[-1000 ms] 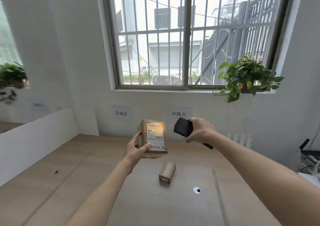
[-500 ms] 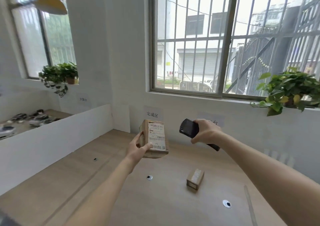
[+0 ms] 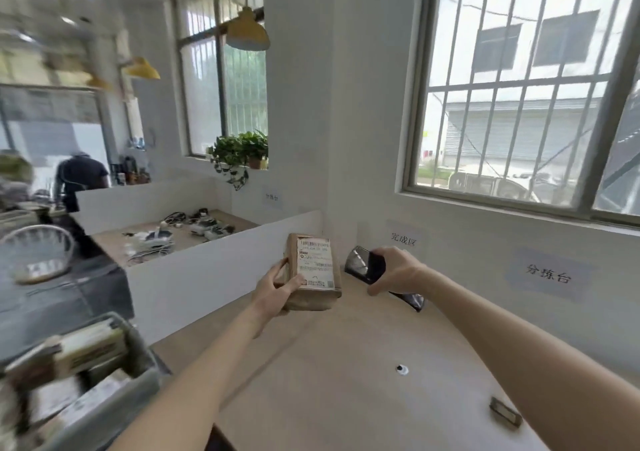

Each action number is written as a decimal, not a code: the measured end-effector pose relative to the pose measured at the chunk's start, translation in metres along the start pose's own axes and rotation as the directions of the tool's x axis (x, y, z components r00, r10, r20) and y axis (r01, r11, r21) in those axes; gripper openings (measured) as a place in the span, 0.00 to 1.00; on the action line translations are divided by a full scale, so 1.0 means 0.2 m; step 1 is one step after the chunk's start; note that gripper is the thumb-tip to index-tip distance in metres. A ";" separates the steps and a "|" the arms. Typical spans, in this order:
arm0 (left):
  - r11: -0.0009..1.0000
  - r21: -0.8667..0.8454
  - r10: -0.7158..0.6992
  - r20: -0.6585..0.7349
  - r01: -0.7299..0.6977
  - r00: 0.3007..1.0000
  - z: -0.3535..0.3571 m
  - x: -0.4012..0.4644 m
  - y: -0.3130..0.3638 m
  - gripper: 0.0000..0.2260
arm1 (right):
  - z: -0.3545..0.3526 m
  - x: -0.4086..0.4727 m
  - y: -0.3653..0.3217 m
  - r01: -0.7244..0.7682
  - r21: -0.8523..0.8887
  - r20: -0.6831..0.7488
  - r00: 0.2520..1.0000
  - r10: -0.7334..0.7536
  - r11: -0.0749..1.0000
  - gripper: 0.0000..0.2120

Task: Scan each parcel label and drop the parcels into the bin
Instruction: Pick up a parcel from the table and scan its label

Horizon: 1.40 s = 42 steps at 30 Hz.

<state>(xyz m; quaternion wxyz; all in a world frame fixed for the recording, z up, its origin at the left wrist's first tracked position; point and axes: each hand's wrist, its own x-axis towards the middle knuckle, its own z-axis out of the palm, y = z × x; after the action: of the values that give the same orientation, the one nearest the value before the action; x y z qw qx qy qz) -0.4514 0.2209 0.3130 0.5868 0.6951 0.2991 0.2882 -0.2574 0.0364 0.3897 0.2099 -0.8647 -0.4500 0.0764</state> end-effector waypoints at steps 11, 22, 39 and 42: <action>1.000 -0.004 -0.002 -0.266 0.001 0.964 -1.03 -0.19 -0.26 0.25 | 0.78 0.31 -1.06 0.265 0.299 0.204 0.921 -0.333 0.917 0.23; 0.979 0.075 -0.134 -0.473 0.192 0.871 -1.88 -0.39 -0.62 0.49 | 1.53 0.62 -1.87 0.414 0.403 0.366 0.745 -0.559 0.816 0.26; 0.885 0.061 -0.333 -0.609 0.461 0.720 -2.64 0.19 -1.35 0.48 | 2.66 1.47 -2.44 0.448 0.410 0.584 0.540 -0.606 0.794 0.28; 0.860 0.056 -0.359 -0.639 0.506 0.680 -2.69 0.24 -1.46 0.40 | 2.81 1.53 -2.47 0.442 0.404 0.624 0.507 -0.594 0.801 0.28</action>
<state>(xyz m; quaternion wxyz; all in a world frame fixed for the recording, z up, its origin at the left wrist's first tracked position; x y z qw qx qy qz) -0.8465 0.6420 0.1057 0.4261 0.5356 0.6591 0.3116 -0.6286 0.6998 0.1146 0.1094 -0.5604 -0.7235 0.3880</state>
